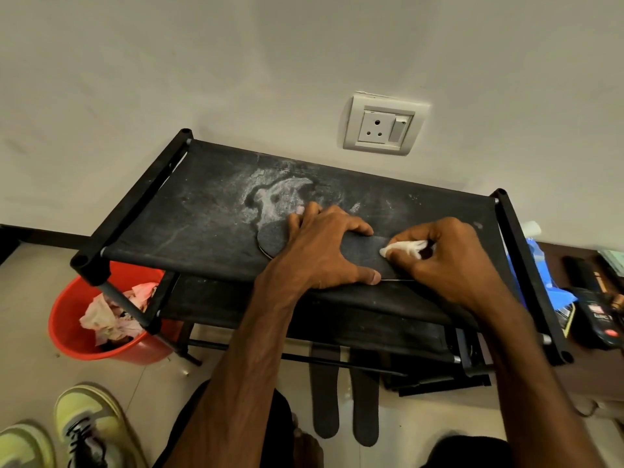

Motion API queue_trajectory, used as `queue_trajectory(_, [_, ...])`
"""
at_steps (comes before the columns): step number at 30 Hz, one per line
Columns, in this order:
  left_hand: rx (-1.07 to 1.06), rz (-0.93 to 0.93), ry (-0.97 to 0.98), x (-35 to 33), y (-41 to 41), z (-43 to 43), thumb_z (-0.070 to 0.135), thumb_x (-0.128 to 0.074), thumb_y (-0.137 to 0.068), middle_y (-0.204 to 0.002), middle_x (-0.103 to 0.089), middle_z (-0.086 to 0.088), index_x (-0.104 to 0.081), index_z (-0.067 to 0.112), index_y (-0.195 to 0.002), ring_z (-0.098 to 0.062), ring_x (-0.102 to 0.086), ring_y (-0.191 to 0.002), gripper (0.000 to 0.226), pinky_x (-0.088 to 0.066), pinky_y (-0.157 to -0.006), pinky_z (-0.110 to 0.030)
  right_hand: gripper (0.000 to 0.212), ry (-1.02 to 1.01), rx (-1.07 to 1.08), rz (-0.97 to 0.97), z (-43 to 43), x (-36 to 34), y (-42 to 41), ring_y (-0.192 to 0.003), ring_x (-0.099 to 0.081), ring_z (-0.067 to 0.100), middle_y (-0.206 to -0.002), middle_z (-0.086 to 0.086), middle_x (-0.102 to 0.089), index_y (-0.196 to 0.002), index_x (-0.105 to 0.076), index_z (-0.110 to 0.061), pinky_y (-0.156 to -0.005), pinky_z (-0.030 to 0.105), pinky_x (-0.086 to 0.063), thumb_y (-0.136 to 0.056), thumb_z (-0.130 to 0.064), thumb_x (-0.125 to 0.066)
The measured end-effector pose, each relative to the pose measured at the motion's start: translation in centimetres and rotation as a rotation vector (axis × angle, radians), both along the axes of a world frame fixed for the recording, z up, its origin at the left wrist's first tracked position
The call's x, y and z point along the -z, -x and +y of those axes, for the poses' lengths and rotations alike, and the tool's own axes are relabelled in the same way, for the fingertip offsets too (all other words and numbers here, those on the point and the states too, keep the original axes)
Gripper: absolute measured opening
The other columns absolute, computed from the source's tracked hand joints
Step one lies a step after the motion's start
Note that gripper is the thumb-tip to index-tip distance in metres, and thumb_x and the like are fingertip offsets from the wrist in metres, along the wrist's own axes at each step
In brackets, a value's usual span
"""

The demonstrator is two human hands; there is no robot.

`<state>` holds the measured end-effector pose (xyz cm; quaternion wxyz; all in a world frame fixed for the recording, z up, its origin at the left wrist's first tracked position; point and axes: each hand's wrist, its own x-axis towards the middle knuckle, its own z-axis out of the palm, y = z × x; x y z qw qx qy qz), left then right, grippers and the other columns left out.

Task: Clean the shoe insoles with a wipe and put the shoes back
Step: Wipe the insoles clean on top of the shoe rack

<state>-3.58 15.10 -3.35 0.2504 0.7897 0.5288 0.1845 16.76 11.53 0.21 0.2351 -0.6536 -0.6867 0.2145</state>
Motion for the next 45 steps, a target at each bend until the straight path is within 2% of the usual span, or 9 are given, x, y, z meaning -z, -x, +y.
queue_trajectory(6, [0.016, 0.017, -0.013, 0.1, 0.1, 0.2, 0.070, -0.080, -0.061, -0.131, -0.050, 0.015, -0.059, 0.048, -0.128, -0.015, -0.031, -0.119, 0.074, -0.021, -0.100, -0.041, 0.009, -0.082, -0.033, -0.021, 0.9, 0.8, 2.1, -0.074, -0.072, 0.012, -0.082, -0.004, -0.078, -0.094, -0.083, -0.027, -0.072, 0.044, -0.061, -0.086, -0.028, -0.079])
queue_trajectory(9, [0.017, 0.020, -0.015, 0.1, 0.0, 0.1, 0.072, -0.080, -0.059, -0.130, -0.051, 0.018, -0.060, 0.048, -0.128, -0.014, -0.032, -0.118, 0.075, -0.022, -0.097, -0.039, 0.004, -0.003, -0.100, -0.040, 0.5, 0.3, 1.2, -0.071, -0.072, 0.006, -0.077, -0.011, -0.077, -0.087, -0.083, -0.033, -0.069, 0.043, -0.061, -0.084, -0.032, -0.081])
queue_trajectory(14, [0.011, 0.012, -0.011, 0.1, -0.1, 0.1, 0.072, -0.080, -0.059, -0.132, -0.050, 0.019, -0.060, 0.046, -0.128, -0.012, -0.031, -0.120, 0.076, -0.022, -0.100, -0.041, 0.014, 0.164, -0.184, -0.133, 0.0, -1.1, -0.6, -0.078, -0.073, 0.000, -0.083, -0.023, -0.076, -0.082, -0.079, -0.045, -0.078, 0.038, -0.063, -0.078, -0.032, -0.080])
queue_trajectory(21, [0.028, 0.018, -0.015, 0.2, 0.1, 0.2, 0.069, -0.079, -0.062, -0.130, -0.051, 0.013, -0.057, 0.046, -0.130, -0.015, -0.031, -0.116, 0.074, -0.023, -0.098, -0.042, 0.009, -0.008, -0.116, -0.120, 0.7, 0.1, 2.5, -0.067, -0.070, 0.007, -0.075, -0.010, -0.076, -0.088, -0.083, -0.034, -0.067, 0.041, -0.061, -0.081, -0.030, -0.078])
queue_trajectory(24, [0.025, 0.007, -0.002, 0.2, 0.3, 0.2, 0.069, -0.078, -0.062, -0.128, -0.051, 0.014, -0.057, 0.048, -0.129, -0.016, -0.033, -0.115, 0.074, -0.024, -0.098, -0.042, 0.014, -0.028, -0.145, -0.034, 0.9, 0.5, 3.2, -0.072, -0.072, 0.007, -0.079, -0.009, -0.078, -0.093, -0.083, -0.032, -0.070, 0.042, -0.061, -0.084, -0.024, -0.077])
queue_trajectory(29, [0.018, 0.004, -0.001, 0.2, 0.2, 0.1, 0.073, -0.079, -0.059, -0.130, -0.050, 0.018, -0.059, 0.048, -0.129, -0.013, -0.032, -0.117, 0.077, -0.023, -0.100, -0.042, 0.013, 0.058, -0.123, -0.069, 0.5, -0.4, -0.1, -0.078, -0.072, 0.004, -0.085, -0.016, -0.078, -0.088, -0.082, -0.038, -0.075, 0.044, -0.061, -0.077, -0.043, -0.077])
queue_trajectory(37, [0.036, 0.024, -0.024, 0.3, 0.3, 0.2, 0.072, -0.078, -0.062, -0.132, -0.050, 0.016, -0.057, 0.045, -0.132, -0.013, -0.031, -0.118, 0.078, -0.022, -0.098, -0.040, 0.005, 0.069, -0.207, -0.010, 0.5, 0.0, 1.4, -0.076, -0.073, -0.001, -0.082, -0.016, -0.078, -0.084, -0.083, -0.033, -0.073, 0.039, -0.063, -0.080, -0.030, -0.083])
queue_trajectory(41, [0.045, 0.041, -0.030, 0.5, 0.3, 0.3, 0.071, -0.076, -0.065, -0.132, -0.048, 0.015, -0.053, 0.047, -0.134, -0.013, -0.030, -0.115, 0.077, -0.020, -0.092, -0.037, 0.008, 0.021, -0.170, 0.027, 1.0, 0.6, 2.0, -0.078, -0.073, 0.003, -0.083, -0.015, -0.078, -0.089, -0.083, -0.036, -0.072, 0.043, -0.062, -0.081, -0.035, -0.082])
queue_trajectory(45, [0.054, 0.069, -0.026, 0.5, 0.0, 0.2, 0.073, -0.075, -0.064, -0.133, -0.047, 0.015, -0.052, 0.048, -0.134, -0.014, -0.029, -0.118, 0.078, -0.020, -0.095, -0.038, 0.013, -0.022, -0.098, -0.004, 1.5, 0.6, 1.3, -0.083, -0.073, 0.008, -0.091, -0.010, -0.079, -0.096, -0.083, -0.034, -0.078, 0.042, -0.061, -0.083, -0.031, -0.081])
